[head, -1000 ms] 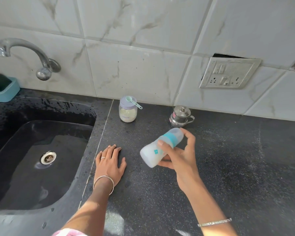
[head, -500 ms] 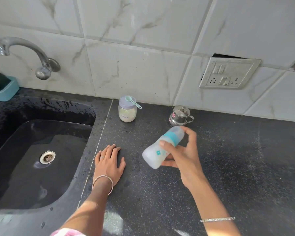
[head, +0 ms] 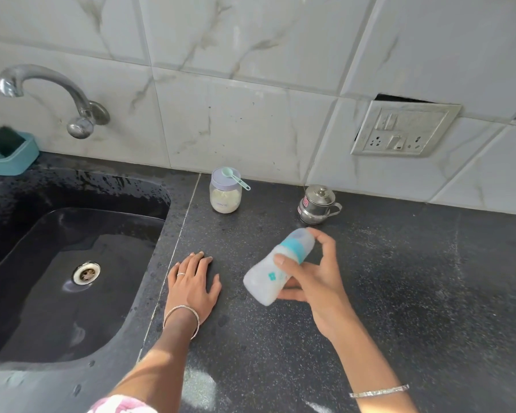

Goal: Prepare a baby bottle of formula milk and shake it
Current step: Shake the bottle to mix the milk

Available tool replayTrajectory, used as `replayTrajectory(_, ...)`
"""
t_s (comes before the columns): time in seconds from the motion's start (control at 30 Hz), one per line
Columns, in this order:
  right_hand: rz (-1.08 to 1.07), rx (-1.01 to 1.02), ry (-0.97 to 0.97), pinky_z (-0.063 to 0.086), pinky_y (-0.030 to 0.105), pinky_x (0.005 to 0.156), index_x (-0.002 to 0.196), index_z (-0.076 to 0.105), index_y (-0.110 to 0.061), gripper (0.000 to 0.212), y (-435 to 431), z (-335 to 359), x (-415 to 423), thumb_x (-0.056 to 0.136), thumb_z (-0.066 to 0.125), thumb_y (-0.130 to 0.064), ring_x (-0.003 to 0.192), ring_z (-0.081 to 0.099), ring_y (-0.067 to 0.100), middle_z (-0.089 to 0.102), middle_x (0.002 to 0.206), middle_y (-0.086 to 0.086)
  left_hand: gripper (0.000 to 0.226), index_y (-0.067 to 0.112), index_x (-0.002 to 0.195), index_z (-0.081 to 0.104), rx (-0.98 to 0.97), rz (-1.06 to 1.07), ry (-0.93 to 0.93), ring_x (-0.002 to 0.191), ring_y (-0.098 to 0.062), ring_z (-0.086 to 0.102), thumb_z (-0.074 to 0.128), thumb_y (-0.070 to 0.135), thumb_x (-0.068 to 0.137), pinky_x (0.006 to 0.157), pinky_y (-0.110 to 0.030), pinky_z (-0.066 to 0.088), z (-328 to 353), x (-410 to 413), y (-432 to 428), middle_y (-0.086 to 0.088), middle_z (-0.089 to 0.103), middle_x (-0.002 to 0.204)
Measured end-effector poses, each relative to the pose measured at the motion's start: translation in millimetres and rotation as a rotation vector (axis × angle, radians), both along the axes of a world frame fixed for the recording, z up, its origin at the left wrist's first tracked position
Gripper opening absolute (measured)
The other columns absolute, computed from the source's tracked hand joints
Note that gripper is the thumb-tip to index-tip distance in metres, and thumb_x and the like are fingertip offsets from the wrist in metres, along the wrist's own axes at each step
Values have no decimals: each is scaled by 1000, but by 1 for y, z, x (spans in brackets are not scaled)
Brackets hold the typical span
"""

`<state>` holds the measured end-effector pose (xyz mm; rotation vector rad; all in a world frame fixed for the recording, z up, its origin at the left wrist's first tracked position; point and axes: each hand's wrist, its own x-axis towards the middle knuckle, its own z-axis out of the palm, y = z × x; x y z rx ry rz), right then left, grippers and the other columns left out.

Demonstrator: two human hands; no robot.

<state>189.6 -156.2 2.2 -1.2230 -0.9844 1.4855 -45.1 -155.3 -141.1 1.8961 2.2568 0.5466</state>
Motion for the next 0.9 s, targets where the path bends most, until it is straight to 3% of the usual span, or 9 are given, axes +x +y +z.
replayTrajectory(0.17,-145,13,36,65,42,63,128,44,-46,67,2,-3,3,86,86,-15,87,81,31,80,105,10,46,20,134,58,-16,-2,2,143,-25,41,50,46,96,119,-46,24,-1,0,0,-3,53,147)
replayTrajectory(0.3,8,18,-31,65,42,61,127,49,-49,68,5,2,5,83,88,-13,83,80,31,80,99,13,44,20,134,59,-17,3,-2,144,-24,41,56,43,96,119,-45,23,-1,0,2,-3,53,147)
replayTrajectory(0.43,-130,21,16,65,43,63,131,44,-46,70,7,2,9,85,86,-15,87,81,29,81,99,4,44,20,133,59,-17,2,5,143,-25,42,56,43,96,119,-46,24,-2,1,2,-3,54,147)
replayTrajectory(0.6,28,5,-25,64,42,61,129,49,-48,74,-4,-2,9,73,92,-25,83,80,31,81,101,12,47,20,134,59,-2,5,14,143,-25,42,50,46,96,119,-46,24,-3,0,1,-3,53,147)
replayTrajectory(0.73,-125,9,22,65,40,63,128,44,-49,67,-2,-7,10,87,84,-16,83,81,25,81,101,3,53,19,133,59,6,2,6,143,-25,42,42,49,93,119,-45,22,-2,0,1,-3,54,146)
replayTrajectory(0.9,70,-24,-75,65,44,61,128,50,-47,70,1,-2,7,80,90,-17,85,81,32,79,105,15,51,19,133,60,12,1,2,142,-25,42,45,48,93,119,-46,22,-4,-1,1,-3,54,146)
